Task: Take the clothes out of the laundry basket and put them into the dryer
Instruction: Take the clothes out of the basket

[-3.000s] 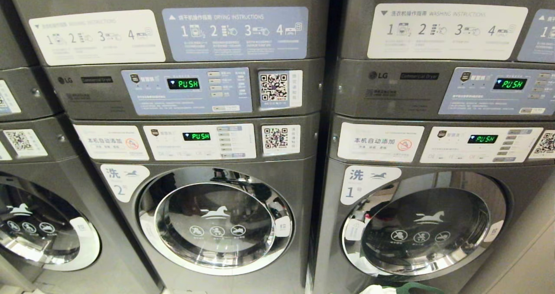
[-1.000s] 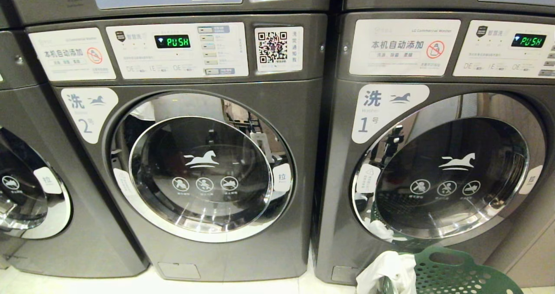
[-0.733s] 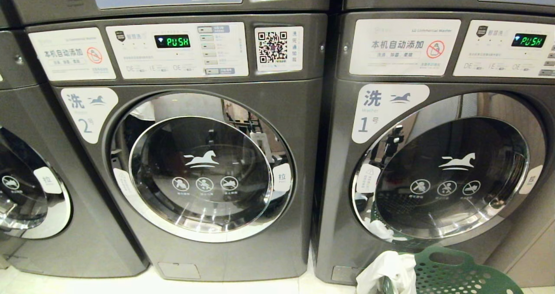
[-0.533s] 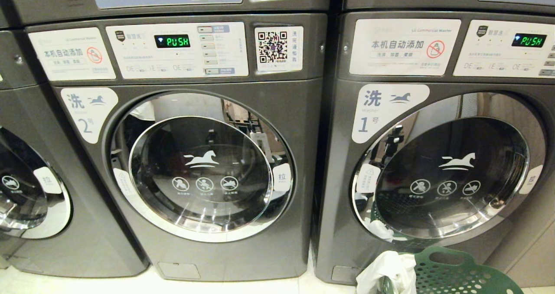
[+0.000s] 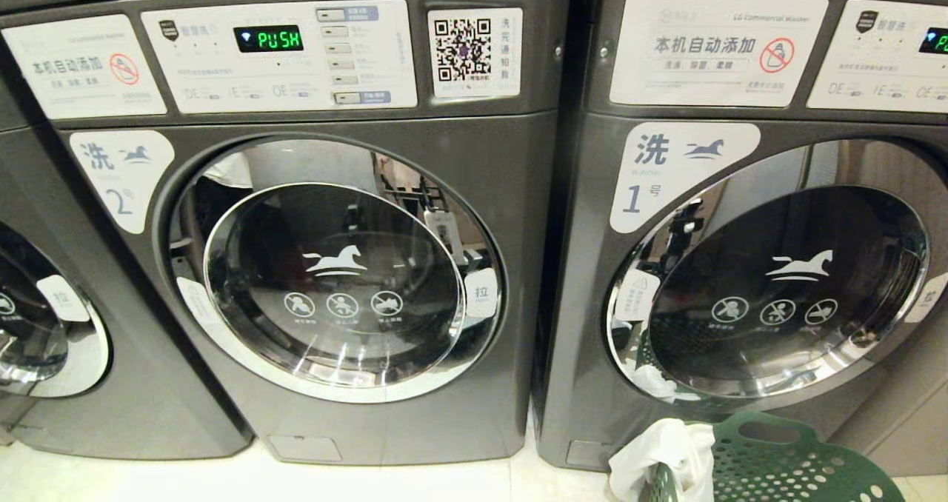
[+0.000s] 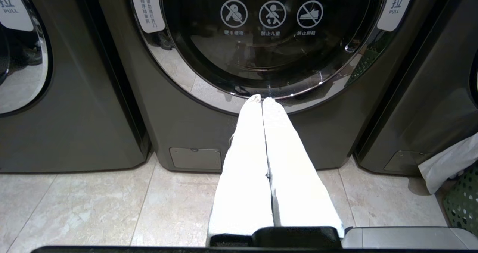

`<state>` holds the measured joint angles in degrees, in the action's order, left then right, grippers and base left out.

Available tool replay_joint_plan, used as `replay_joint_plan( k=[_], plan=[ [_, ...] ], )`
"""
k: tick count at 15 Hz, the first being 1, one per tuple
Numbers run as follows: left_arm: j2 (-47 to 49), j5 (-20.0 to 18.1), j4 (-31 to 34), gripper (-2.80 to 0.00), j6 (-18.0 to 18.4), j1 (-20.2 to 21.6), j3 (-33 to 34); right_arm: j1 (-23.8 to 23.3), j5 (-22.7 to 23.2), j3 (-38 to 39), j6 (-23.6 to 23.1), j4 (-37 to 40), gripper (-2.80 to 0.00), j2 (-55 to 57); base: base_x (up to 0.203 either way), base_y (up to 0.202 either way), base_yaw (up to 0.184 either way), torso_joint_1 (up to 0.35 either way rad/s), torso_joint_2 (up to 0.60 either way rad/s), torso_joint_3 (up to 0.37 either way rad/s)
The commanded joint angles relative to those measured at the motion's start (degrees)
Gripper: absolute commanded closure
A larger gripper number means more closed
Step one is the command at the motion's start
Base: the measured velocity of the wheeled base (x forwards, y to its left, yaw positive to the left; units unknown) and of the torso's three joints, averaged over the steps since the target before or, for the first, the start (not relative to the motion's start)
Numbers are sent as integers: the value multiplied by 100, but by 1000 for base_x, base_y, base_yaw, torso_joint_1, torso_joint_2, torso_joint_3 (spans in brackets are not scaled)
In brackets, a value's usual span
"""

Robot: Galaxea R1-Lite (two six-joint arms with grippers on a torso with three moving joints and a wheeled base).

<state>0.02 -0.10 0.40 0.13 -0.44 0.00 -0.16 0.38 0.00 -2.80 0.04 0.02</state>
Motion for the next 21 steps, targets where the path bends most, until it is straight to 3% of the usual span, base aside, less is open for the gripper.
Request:
replay_joint_plan(
  k=[1,3,6,17,21],
  plan=[
    [-2,1,-2,0,4,0,0,-1,6,4,-10,-4,0,-2,0,0,0,-1,2,-203],
    [-2,1,-5,0,-5,0,0,-1,17,9,-87,-4,0,-2,0,0,0,0,7,-201],
    [-2,1,-5,0,-5,0,0,-2,305,0,-599,14,0,-2,0,0,0,4,4,-197],
    [-2,1,-5,0,-13,0,0,-2,261,-35,-572,95,0,5,0,0,0,3,2,-200],
    [-2,1,-5,0,-13,0,0,3,273,-735,-552,1572,0,72,0,0,0,1,5,-199]
  ],
)
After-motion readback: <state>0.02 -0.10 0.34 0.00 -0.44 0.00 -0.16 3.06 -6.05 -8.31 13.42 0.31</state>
